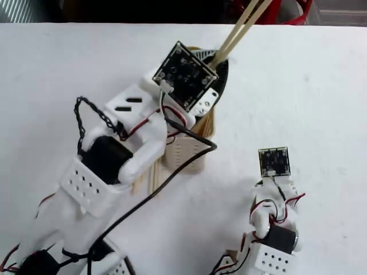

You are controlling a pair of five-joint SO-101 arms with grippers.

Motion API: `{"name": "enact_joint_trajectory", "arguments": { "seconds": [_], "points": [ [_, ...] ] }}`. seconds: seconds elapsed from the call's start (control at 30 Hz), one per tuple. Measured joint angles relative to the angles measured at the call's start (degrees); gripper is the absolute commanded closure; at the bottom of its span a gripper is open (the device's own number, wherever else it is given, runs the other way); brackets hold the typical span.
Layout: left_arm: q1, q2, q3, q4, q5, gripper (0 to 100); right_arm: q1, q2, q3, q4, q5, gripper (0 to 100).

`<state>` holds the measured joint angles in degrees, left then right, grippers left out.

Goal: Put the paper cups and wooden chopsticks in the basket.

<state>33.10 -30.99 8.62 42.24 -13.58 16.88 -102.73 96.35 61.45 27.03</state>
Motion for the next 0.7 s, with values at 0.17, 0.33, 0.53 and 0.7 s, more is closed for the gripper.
{"name": "enact_joint_trajectory", "arguments": {
  "seconds": [0.17, 0.33, 0.53, 0.7],
  "points": [
    [0.0, 0.0, 0.0, 0.0, 0.0, 86, 0.0, 0.0, 0.0, 0.0, 0.0, 98.1],
    [0.0, 0.0, 0.0, 0.0, 0.0, 86, 0.0, 0.0, 0.0, 0.0, 0.0, 98.1],
    [-3.87, 0.0, 0.0, 1.14, 0.0, 87, 0.0, 0.0, 0.0, 0.0, 0.0, 98.1],
    [-14.59, -4.13, 0.0, 8.09, 0.0, 93, 0.0, 0.0, 0.0, 0.0, 0.0, 98.1]
  ]
}}
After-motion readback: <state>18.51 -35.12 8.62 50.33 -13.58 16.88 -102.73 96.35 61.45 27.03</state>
